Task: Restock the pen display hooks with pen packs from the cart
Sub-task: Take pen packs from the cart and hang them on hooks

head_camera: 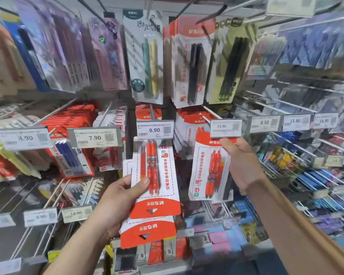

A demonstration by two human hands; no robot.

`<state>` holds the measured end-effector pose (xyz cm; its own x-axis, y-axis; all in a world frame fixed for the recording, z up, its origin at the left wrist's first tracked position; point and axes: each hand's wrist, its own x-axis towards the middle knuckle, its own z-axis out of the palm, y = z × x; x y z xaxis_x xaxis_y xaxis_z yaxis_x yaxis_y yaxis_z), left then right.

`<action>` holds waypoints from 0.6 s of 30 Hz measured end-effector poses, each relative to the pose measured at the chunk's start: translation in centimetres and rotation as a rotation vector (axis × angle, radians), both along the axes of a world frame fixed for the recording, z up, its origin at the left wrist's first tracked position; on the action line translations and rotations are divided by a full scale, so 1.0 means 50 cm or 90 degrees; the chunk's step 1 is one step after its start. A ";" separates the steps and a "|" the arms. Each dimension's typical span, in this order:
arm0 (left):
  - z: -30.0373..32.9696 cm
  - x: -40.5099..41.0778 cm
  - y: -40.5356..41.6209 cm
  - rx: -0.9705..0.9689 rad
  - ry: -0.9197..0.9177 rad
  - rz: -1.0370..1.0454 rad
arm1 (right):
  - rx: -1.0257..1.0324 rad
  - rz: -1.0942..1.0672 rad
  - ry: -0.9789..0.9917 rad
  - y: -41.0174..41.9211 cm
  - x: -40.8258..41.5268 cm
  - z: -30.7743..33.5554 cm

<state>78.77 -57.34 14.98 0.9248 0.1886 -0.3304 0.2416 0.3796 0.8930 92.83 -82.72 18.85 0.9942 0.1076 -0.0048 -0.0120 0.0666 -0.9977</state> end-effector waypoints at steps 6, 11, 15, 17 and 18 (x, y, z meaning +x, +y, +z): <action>0.001 0.010 -0.005 0.006 0.000 -0.006 | -0.003 -0.036 -0.053 0.010 0.018 0.018; -0.001 0.011 0.000 -0.001 0.009 -0.012 | -0.025 -0.067 -0.048 0.017 0.043 0.012; -0.002 0.014 0.003 -0.006 0.010 -0.002 | -0.074 -0.085 -0.028 0.009 0.067 -0.003; -0.002 0.016 0.003 -0.011 0.009 0.002 | -0.104 -0.065 -0.019 0.009 0.084 -0.009; -0.002 0.017 0.003 -0.015 0.007 0.002 | -0.090 -0.066 -0.006 0.013 0.091 -0.010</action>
